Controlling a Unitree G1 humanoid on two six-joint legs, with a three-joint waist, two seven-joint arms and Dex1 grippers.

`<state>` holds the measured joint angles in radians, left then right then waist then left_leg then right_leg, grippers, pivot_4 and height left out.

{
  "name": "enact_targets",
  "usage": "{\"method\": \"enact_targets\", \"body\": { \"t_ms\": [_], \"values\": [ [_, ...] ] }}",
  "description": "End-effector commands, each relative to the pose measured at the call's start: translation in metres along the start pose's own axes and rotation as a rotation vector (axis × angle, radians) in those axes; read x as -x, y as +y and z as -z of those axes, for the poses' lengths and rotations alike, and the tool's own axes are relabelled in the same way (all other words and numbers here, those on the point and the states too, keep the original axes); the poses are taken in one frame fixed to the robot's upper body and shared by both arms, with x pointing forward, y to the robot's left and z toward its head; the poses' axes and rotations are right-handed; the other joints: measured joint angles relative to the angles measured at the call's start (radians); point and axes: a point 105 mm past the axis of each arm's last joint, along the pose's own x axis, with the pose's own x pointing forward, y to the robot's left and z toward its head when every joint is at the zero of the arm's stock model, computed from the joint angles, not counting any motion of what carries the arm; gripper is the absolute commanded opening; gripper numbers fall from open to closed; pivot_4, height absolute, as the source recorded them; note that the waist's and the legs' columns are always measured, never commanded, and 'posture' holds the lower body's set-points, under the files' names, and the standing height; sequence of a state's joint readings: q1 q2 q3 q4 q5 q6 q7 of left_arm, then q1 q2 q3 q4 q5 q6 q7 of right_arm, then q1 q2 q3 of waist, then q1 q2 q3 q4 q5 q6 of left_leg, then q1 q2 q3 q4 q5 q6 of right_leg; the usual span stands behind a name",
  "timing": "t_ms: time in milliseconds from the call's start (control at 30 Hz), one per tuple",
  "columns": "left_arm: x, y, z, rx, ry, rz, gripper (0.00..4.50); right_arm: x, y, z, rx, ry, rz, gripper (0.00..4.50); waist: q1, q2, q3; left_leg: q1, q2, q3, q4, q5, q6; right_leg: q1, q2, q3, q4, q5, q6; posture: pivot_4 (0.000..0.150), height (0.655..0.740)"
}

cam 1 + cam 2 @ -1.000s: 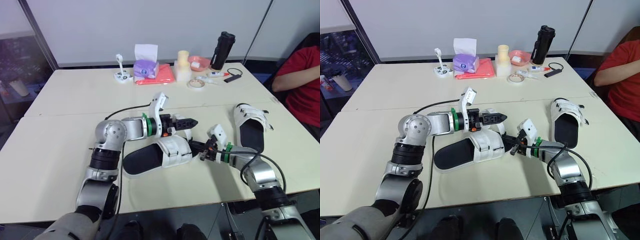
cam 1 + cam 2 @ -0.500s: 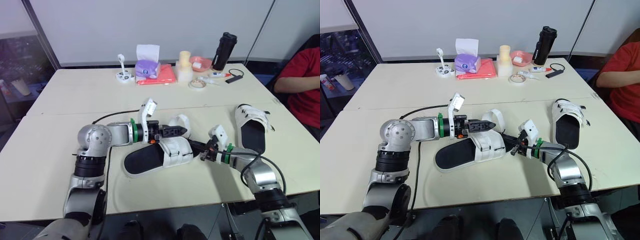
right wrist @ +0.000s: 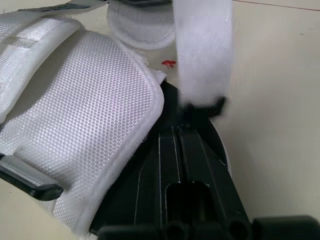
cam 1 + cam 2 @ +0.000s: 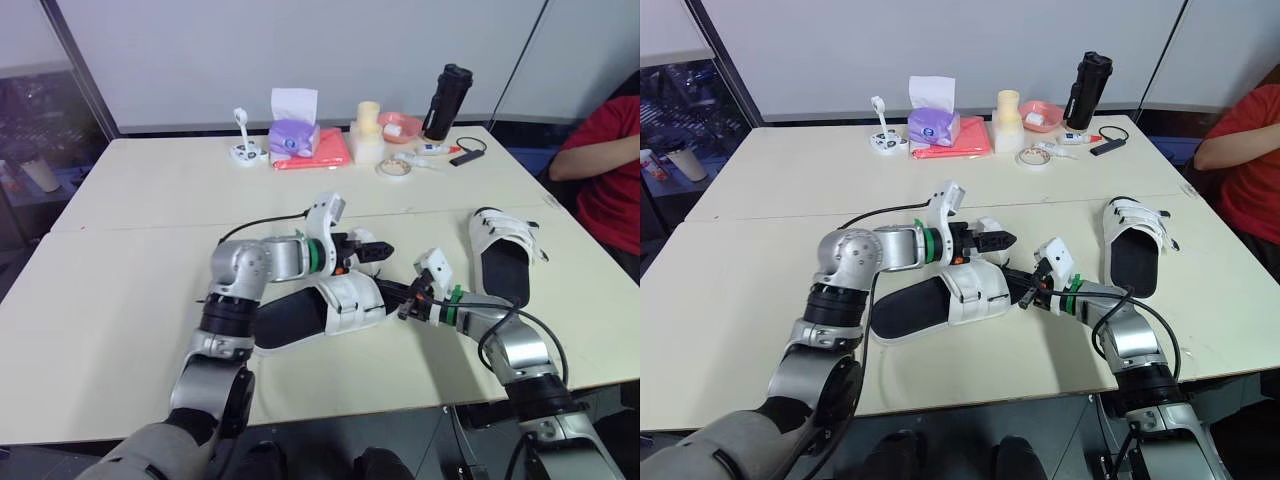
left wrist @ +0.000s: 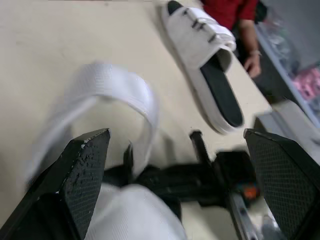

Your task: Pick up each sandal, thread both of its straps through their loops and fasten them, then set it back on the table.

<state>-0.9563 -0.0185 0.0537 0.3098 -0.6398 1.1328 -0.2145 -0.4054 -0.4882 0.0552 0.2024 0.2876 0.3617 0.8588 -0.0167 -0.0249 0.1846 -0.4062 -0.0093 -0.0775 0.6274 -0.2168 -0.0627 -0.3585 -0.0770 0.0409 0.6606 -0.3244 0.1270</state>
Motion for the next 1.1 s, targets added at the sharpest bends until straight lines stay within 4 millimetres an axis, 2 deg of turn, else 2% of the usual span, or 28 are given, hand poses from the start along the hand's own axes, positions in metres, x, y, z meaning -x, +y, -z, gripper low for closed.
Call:
{"method": "enact_targets", "body": {
  "t_ms": [33,267,433,567,800,1100],
  "values": [
    [-0.011,-0.002,-0.013,-0.008,-0.052,-0.026,3.65,0.0,-0.002,0.029,-0.054,0.094,0.044,0.0,-0.001,0.0,0.0,0.0,0.0,0.0,0.0,0.0,0.0,0.0,0.0,0.0,0.0,0.0,0.0,0.15,0.74],
    [-0.015,0.002,-0.015,0.014,-0.071,-0.035,0.11,0.004,-0.002,0.032,-0.06,0.092,0.06,0.0,-0.001,0.0,0.0,0.0,0.0,0.0,-0.001,0.0,0.0,0.0,0.0,0.0,-0.001,0.0,0.0,0.15,0.74],
    [0.0,-0.014,-0.03,0.147,-0.115,0.138,0.04,0.004,-0.002,0.032,-0.061,0.093,0.063,0.0,-0.001,0.0,0.0,0.0,0.0,0.0,-0.001,0.0,0.0,0.0,0.0,0.0,-0.002,0.0,0.0,0.15,0.74],
    [0.024,-0.02,-0.039,0.297,-0.098,0.308,0.04,0.002,-0.001,0.034,-0.061,0.098,0.062,0.0,-0.003,0.0,0.0,0.0,0.0,0.0,-0.001,0.0,0.0,0.0,0.0,0.0,-0.002,0.0,0.0,0.15,0.74],
    [0.046,-0.021,-0.017,0.203,0.028,0.366,0.04,-0.002,0.0,0.033,-0.057,0.097,0.052,0.0,-0.004,0.0,0.0,0.0,0.0,0.0,-0.002,0.0,0.0,0.0,0.0,0.0,-0.002,0.0,0.0,0.15,0.74],
    [0.041,-0.019,0.013,0.071,0.112,0.363,0.04,-0.001,0.0,0.033,-0.057,0.097,0.05,0.0,-0.003,0.0,0.0,0.0,0.0,0.0,-0.002,0.0,0.0,0.0,0.0,0.0,-0.002,0.0,0.0,0.15,0.74]
  ]
}}
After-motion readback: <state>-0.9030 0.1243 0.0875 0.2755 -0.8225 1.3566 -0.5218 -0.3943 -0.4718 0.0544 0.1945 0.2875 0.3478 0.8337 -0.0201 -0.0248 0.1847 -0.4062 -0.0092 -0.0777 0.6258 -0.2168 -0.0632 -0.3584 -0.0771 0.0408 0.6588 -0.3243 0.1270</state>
